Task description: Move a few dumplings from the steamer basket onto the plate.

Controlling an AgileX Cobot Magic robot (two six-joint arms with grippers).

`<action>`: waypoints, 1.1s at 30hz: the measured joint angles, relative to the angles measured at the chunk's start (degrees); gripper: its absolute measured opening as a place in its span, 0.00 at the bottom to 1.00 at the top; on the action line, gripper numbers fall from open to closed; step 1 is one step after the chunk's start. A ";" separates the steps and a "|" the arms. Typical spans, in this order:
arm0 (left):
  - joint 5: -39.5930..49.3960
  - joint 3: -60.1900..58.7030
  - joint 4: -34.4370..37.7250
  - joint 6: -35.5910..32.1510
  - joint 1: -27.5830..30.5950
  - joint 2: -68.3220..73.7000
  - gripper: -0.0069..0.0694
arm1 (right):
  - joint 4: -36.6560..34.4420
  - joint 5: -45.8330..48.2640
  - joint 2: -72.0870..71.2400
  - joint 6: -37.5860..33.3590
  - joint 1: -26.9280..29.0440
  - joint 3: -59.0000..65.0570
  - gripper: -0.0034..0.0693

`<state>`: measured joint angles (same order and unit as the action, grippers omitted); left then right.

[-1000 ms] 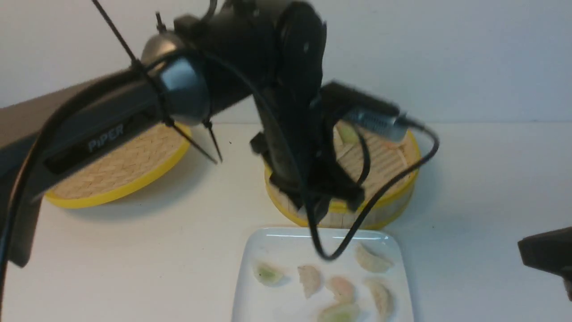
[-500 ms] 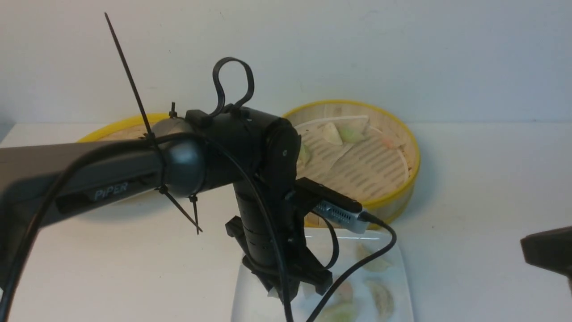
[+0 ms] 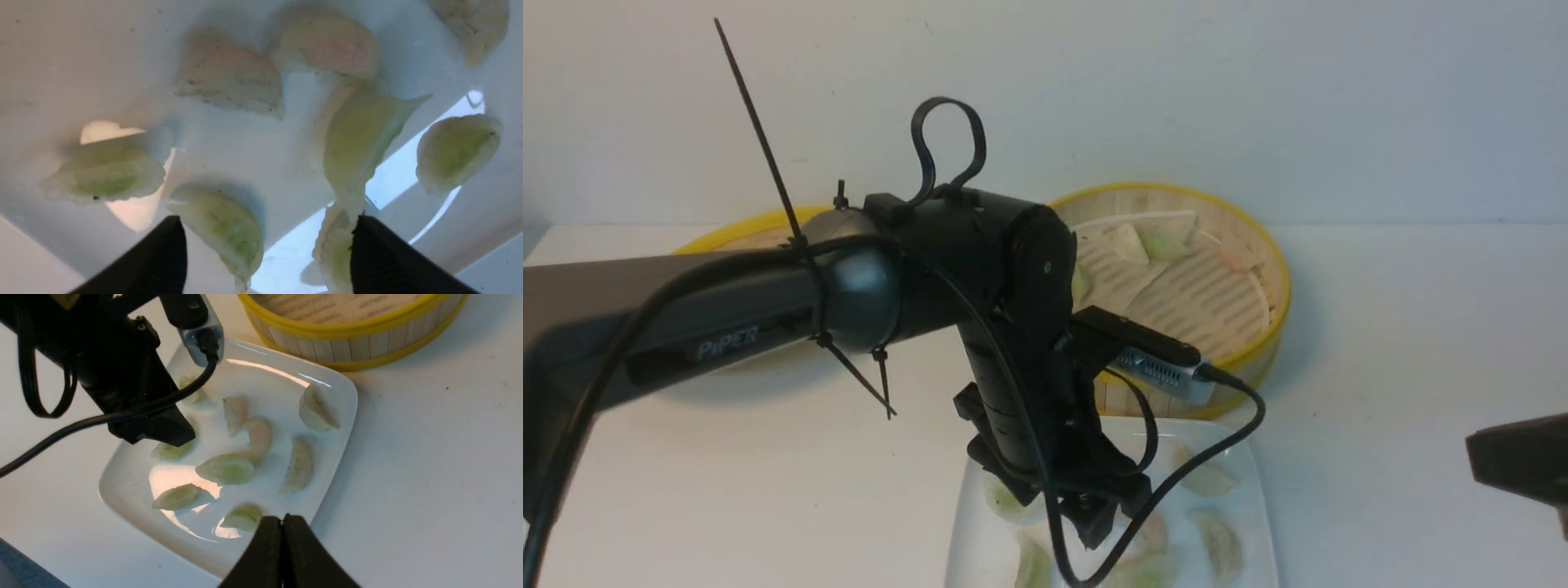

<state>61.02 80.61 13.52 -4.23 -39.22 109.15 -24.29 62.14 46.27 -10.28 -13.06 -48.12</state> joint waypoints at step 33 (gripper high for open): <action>-28.41 -41.42 -15.10 10.41 0.35 -72.64 0.08 | 7.33 -55.41 -47.35 11.14 0.00 21.76 0.03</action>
<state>32.61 39.19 -1.58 6.19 -38.87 36.51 -16.96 6.73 -1.08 0.86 -13.06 -26.36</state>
